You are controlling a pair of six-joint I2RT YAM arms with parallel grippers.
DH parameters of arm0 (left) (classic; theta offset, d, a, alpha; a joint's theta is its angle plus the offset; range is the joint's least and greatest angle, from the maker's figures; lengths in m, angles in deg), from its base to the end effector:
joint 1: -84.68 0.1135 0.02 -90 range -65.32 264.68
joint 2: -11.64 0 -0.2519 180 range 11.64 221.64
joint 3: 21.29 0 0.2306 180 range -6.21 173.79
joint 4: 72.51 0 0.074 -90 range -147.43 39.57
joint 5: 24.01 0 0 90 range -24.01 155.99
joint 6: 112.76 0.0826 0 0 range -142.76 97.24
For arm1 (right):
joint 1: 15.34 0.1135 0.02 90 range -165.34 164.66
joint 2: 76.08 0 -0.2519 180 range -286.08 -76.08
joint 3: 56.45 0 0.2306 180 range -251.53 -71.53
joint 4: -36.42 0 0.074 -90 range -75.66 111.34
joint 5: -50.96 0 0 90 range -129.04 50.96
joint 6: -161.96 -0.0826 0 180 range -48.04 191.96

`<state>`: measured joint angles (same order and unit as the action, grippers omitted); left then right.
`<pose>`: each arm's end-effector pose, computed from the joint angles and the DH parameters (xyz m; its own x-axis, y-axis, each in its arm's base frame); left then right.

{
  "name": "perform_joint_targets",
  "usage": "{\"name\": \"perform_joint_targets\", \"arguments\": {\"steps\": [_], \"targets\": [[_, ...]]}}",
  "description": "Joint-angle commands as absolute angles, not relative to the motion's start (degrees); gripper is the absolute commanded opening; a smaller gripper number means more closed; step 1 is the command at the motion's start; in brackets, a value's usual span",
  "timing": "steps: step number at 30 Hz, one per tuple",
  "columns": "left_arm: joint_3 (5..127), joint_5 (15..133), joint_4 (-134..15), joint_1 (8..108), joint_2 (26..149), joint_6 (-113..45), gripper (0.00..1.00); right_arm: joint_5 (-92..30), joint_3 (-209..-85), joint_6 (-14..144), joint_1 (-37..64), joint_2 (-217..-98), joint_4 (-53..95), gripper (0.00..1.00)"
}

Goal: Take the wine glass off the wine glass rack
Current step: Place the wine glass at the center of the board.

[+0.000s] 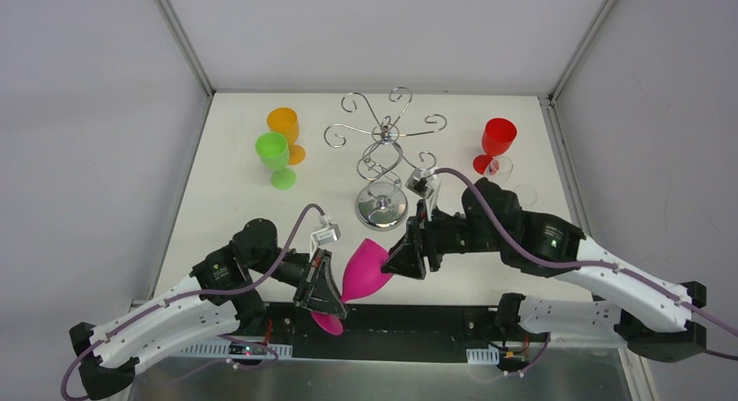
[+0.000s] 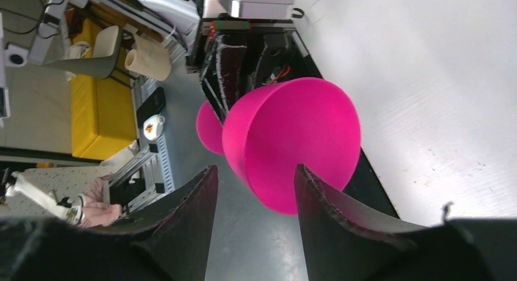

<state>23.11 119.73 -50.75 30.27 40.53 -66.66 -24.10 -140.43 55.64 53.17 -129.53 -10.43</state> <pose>0.0295 -0.1557 0.2835 -0.7026 0.2771 -0.6554 0.6388 -0.1603 -0.7525 0.0594 0.2090 0.3898 -0.3769 -0.2162 -0.9007 -0.9209 0.1922 0.3392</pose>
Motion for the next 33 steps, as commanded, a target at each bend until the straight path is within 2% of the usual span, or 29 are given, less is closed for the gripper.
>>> {"name": "perform_joint_targets", "arguments": {"steps": [1,20,26,31,33], "targets": [[25.3,121.5,-52.5,30.0,39.8,-65.0,0.00,-17.0,-141.7,54.5,52.4,-129.4,-5.1,0.51],[25.2,121.5,-52.5,30.0,37.6,-64.9,0.00,-7.1,-140.5,50.9,50.4,-132.8,-0.1,0.35],[25.1,121.4,-52.5,30.0,37.1,-64.9,0.00,-5.5,-140.4,50.5,50.3,-133.7,-0.1,0.20],[25.0,121.1,-52.5,30.0,37.3,-64.9,0.00,-3.6,-140.5,50.4,50.2,-134.3,0.0,0.11],[25.0,121.0,-52.5,30.0,37.5,-64.8,0.00,-2.6,-140.3,50.4,50.2,-134.7,0.2,0.11]]}}
